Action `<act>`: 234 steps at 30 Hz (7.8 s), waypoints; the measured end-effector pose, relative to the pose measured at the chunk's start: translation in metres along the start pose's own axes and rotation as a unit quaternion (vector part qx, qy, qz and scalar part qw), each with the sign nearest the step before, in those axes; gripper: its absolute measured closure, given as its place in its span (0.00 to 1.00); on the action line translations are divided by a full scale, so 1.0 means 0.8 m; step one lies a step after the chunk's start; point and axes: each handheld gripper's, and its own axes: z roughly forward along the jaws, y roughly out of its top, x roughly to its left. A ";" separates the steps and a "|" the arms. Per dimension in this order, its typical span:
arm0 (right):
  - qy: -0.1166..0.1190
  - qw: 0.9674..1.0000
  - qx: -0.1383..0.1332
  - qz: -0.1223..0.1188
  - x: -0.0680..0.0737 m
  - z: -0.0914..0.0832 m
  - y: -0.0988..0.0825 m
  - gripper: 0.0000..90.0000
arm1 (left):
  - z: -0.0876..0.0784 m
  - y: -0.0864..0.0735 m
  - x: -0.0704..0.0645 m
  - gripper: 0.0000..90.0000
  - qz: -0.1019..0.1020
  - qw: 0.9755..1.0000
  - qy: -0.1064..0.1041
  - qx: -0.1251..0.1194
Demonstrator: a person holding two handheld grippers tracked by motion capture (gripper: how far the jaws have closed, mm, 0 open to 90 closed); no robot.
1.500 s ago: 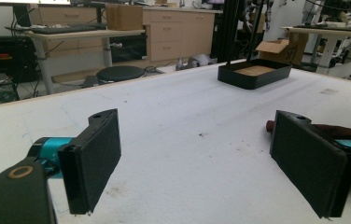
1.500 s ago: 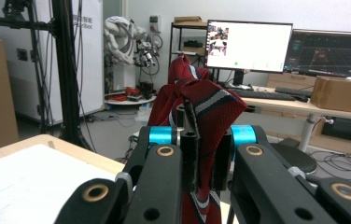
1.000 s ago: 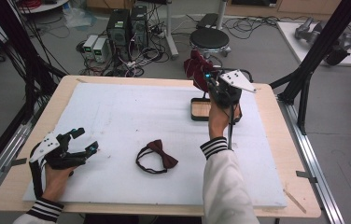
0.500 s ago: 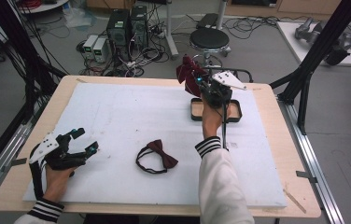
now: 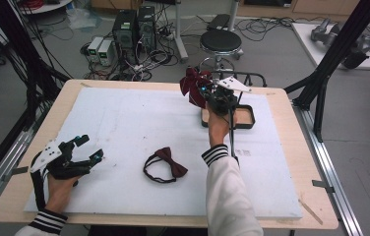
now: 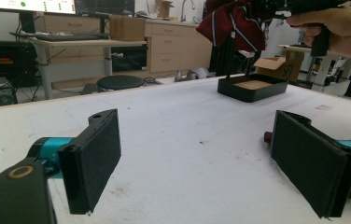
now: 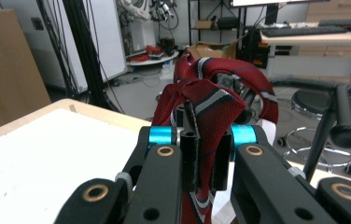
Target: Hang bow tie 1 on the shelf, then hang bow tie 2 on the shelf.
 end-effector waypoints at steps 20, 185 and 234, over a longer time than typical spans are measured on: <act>0.008 0.998 0.053 0.019 -0.009 0.015 -0.028 0.96 | -0.001 0.000 0.000 0.19 0.006 1.000 0.001 -0.003; 0.078 0.992 -0.094 -0.028 -0.042 -0.271 -0.131 0.12 | 0.214 0.089 -0.117 0.15 0.224 0.909 -0.244 0.253; 0.085 0.992 -0.095 -0.025 -0.041 -0.268 -0.133 0.12 | 0.263 0.041 -0.133 0.86 0.269 0.807 -0.283 0.444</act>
